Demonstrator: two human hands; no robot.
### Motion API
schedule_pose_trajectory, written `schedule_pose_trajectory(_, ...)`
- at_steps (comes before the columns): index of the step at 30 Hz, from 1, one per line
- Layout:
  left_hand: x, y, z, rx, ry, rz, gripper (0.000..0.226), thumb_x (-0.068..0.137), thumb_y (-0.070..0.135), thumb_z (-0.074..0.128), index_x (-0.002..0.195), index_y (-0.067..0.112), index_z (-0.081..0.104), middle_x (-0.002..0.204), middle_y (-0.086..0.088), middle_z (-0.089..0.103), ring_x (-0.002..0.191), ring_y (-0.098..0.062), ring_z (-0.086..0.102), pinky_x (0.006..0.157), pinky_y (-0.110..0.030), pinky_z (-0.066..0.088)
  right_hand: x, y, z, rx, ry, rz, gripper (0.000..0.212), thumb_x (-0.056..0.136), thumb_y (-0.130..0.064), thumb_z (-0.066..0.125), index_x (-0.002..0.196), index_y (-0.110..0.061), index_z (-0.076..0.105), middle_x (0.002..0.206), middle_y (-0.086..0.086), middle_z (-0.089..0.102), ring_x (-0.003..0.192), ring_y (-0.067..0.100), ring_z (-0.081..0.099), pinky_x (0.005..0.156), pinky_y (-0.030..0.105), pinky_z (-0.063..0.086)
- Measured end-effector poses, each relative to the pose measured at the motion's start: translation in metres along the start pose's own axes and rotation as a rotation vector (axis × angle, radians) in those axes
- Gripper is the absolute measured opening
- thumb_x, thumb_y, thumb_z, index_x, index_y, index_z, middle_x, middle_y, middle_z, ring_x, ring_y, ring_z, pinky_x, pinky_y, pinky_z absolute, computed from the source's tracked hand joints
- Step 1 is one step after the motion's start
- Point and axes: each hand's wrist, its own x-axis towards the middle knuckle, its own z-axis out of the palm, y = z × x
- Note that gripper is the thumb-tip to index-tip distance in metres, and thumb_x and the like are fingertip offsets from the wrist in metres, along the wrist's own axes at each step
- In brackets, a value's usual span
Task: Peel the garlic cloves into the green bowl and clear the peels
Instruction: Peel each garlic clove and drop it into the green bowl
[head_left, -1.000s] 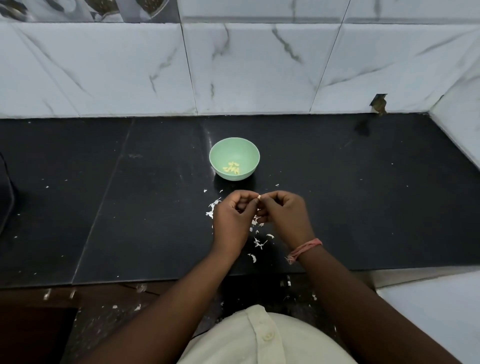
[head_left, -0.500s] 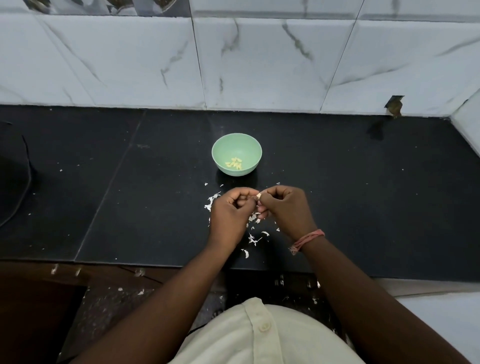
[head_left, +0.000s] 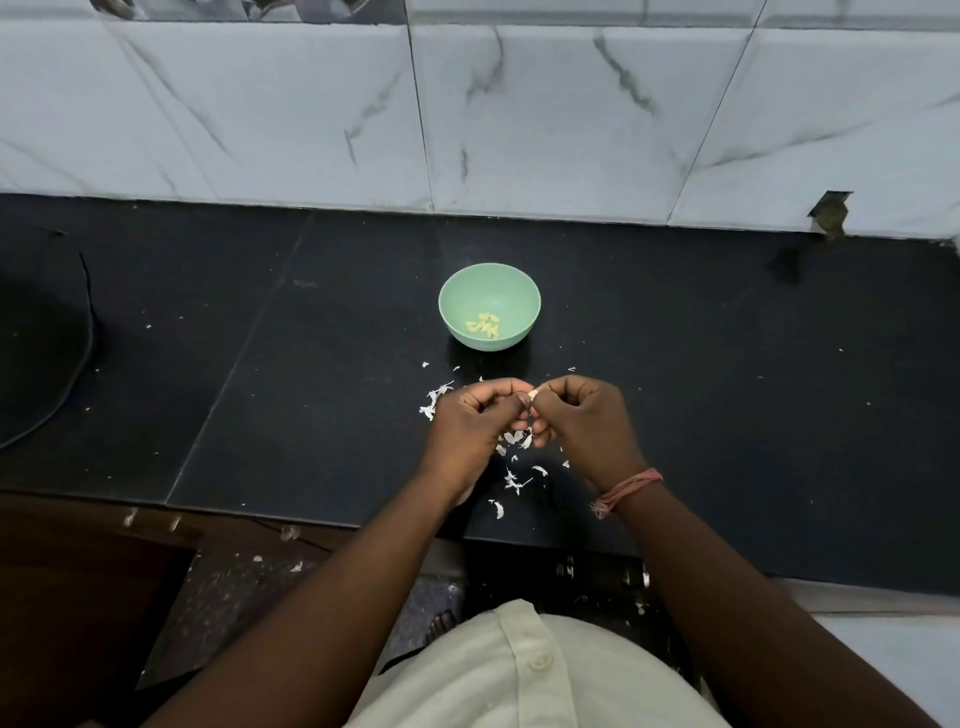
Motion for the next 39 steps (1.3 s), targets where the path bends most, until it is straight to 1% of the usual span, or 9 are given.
schedule_pose_trajectory(2,0.002,0.0,-0.001,-0.025,-0.02,-0.026,0.016,0.093,-0.001,0.063,0.089,0.006,0.077,0.077,-0.01,0.07,0.069,-0.014,0.061,0.074,-0.026,0.054,0.002,0.002,-0.002,0.006,-0.014,-0.001,0.015,0.089,0.002,0.06,0.078,0.004,0.07,0.064,0.022,0.067,0.05,0.023,0.06,0.052,0.031,0.055)
schedule_pose_trajectory(11,0.01,-0.005,-0.005,-0.156,-0.101,-0.119,0.014,0.095,-0.001,0.061,0.101,-0.009,0.07,0.081,-0.015,0.068,0.07,-0.013,0.062,0.073,-0.021,0.053,0.005,0.003,-0.006,0.066,-0.044,0.018,0.015,0.089,0.005,0.059,0.079,0.005,0.071,0.063,0.019,0.067,0.051,0.025,0.06,0.051,0.032,0.054)
schedule_pose_trajectory(15,0.009,-0.008,-0.001,-0.191,-0.035,-0.115,0.017,0.093,0.001,0.063,0.106,-0.009,0.068,0.083,-0.016,0.069,0.072,-0.016,0.064,0.075,-0.027,0.055,0.005,0.002,-0.006,0.052,-0.026,0.019,0.015,0.09,0.003,0.059,0.081,0.004,0.071,0.063,0.017,0.068,0.05,0.024,0.061,0.052,0.032,0.055)
schedule_pose_trajectory(19,0.008,-0.01,0.01,-0.055,0.127,-0.049,0.011,0.091,0.002,0.067,0.101,0.001,0.073,0.076,-0.014,0.067,0.064,-0.017,0.061,0.069,-0.036,0.056,0.006,0.001,0.0,-0.087,0.076,-0.029,0.014,0.09,-0.004,0.063,0.079,-0.003,0.07,0.059,0.008,0.068,0.051,0.017,0.066,0.054,0.03,0.056)
schedule_pose_trajectory(22,0.009,-0.008,0.015,-0.059,0.15,-0.058,0.015,0.092,0.001,0.065,0.102,0.003,0.075,0.081,-0.017,0.072,0.07,-0.017,0.066,0.071,-0.03,0.058,0.009,0.004,0.003,-0.222,0.136,-0.088,0.013,0.089,-0.012,0.066,0.076,-0.013,0.067,0.061,-0.001,0.071,0.058,0.012,0.071,0.062,0.036,0.06)
schedule_pose_trajectory(27,0.008,-0.002,0.014,-0.176,0.141,-0.123,0.012,0.09,0.005,0.069,0.098,-0.003,0.074,0.08,-0.02,0.071,0.07,-0.021,0.067,0.064,-0.026,0.057,0.006,-0.001,0.004,-0.28,0.107,-0.12,0.012,0.089,-0.011,0.066,0.077,-0.015,0.068,0.059,-0.011,0.07,0.054,0.002,0.066,0.06,0.024,0.055)
schedule_pose_trajectory(31,0.01,-0.002,0.011,-0.248,0.165,-0.191,0.012,0.091,0.001,0.067,0.098,-0.008,0.072,0.08,-0.016,0.072,0.072,-0.019,0.071,0.067,-0.023,0.058,0.005,0.001,0.006,-0.253,0.053,-0.12,0.01,0.089,-0.007,0.065,0.079,-0.009,0.069,0.058,-0.009,0.07,0.054,0.001,0.066,0.057,0.018,0.051)
schedule_pose_trajectory(37,0.014,-0.001,0.01,-0.405,0.141,-0.294,0.012,0.095,0.002,0.061,0.1,-0.004,0.07,0.077,-0.01,0.072,0.069,-0.011,0.07,0.071,-0.02,0.06,0.011,0.003,0.007,-0.166,0.071,-0.074,0.011,0.09,-0.011,0.066,0.079,-0.01,0.069,0.065,0.002,0.072,0.056,0.012,0.067,0.057,0.032,0.057)
schedule_pose_trajectory(39,0.015,0.001,0.01,-0.485,0.143,-0.341,0.012,0.095,0.001,0.06,0.1,-0.003,0.07,0.075,-0.009,0.072,0.068,-0.01,0.069,0.075,-0.021,0.06,0.013,0.002,0.007,-0.097,0.079,-0.049,0.013,0.092,-0.007,0.064,0.08,-0.003,0.068,0.064,0.007,0.07,0.05,0.014,0.063,0.051,0.027,0.054)
